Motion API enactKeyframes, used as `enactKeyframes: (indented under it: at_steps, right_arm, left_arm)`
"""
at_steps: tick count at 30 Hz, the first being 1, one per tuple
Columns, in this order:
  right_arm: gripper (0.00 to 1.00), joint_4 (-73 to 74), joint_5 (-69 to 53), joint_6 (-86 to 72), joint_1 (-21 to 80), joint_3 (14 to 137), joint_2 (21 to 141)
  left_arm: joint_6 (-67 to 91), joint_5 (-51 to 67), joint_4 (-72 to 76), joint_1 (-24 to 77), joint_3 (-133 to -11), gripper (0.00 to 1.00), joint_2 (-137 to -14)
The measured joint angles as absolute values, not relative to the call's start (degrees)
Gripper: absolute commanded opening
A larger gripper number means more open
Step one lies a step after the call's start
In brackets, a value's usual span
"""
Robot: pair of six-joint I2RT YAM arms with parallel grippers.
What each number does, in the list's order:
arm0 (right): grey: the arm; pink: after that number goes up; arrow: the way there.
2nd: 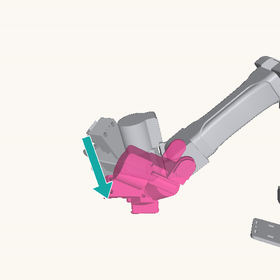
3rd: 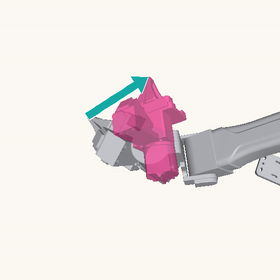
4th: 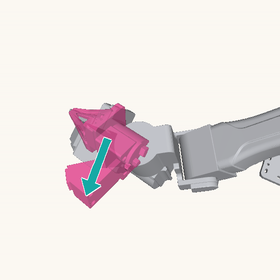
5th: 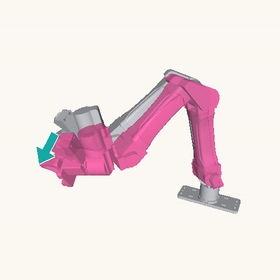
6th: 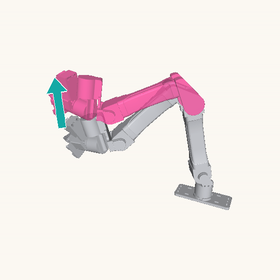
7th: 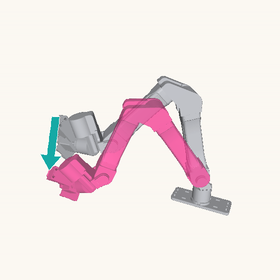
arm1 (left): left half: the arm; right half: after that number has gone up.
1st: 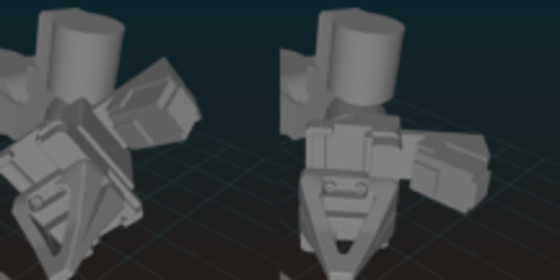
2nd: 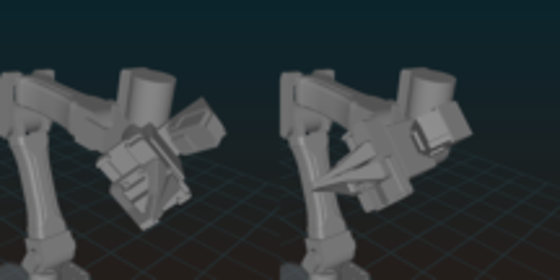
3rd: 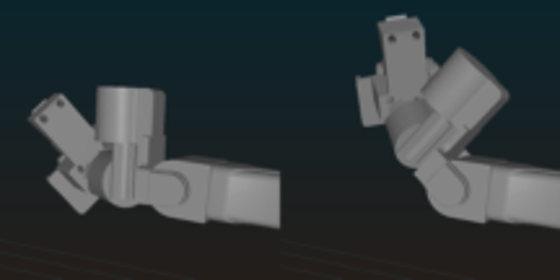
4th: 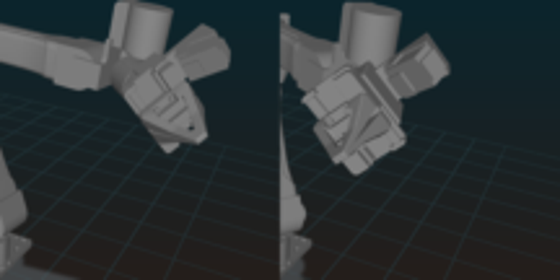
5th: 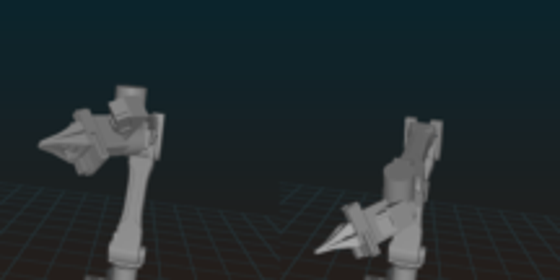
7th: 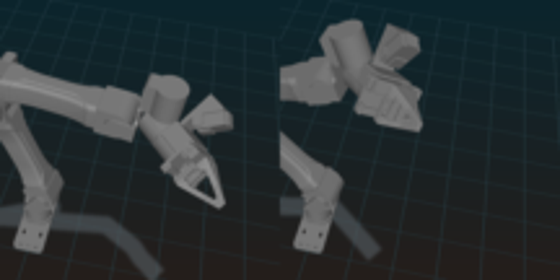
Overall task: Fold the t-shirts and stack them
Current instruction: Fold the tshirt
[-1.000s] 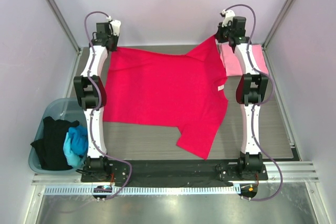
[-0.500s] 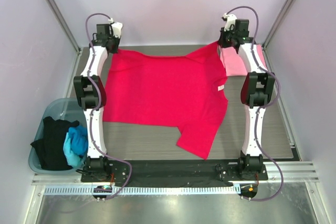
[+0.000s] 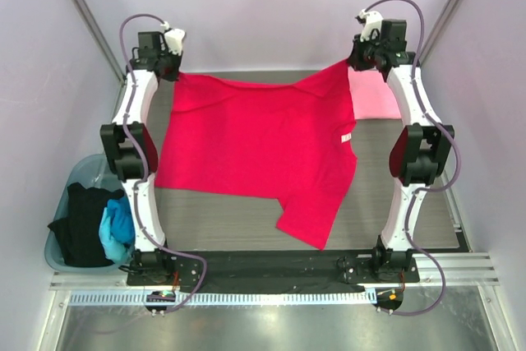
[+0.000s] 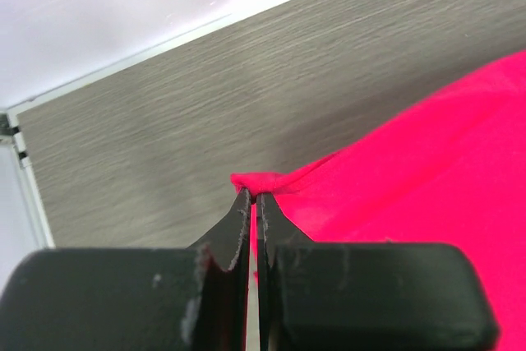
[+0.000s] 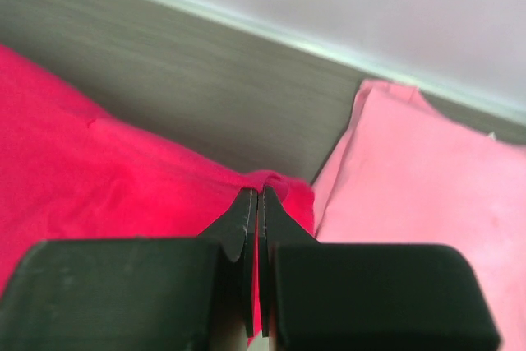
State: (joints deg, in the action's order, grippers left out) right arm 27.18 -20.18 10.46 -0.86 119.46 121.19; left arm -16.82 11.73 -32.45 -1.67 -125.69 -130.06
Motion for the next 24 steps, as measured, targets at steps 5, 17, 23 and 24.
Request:
enactKeyframes:
  at_steps: [5, 17, 23, 24]
  right_arm:
    - [0.01, 29.41, -20.40, 10.83, -0.86, 112.01, 115.68]
    - [0.01, 33.30, -22.02, 10.39, -0.86, 97.89, 103.44]
    - [0.01, 34.79, -23.64, 8.82, -0.86, 91.29, 96.31]
    - [0.01, 35.16, -23.81, 8.62, -0.86, 90.06, 95.13]
  left_arm:
    - [-16.95, 13.23, -32.47, -3.42, -119.37, 0.00, -123.92]
    - [-18.68, 16.80, -34.13, -4.91, -106.74, 0.00, -117.93]
    - [-19.11, 17.63, -35.35, -4.95, -102.41, 0.00, -115.92]
    - [-19.22, 17.65, -35.44, -4.97, -101.97, 0.00, -115.46]
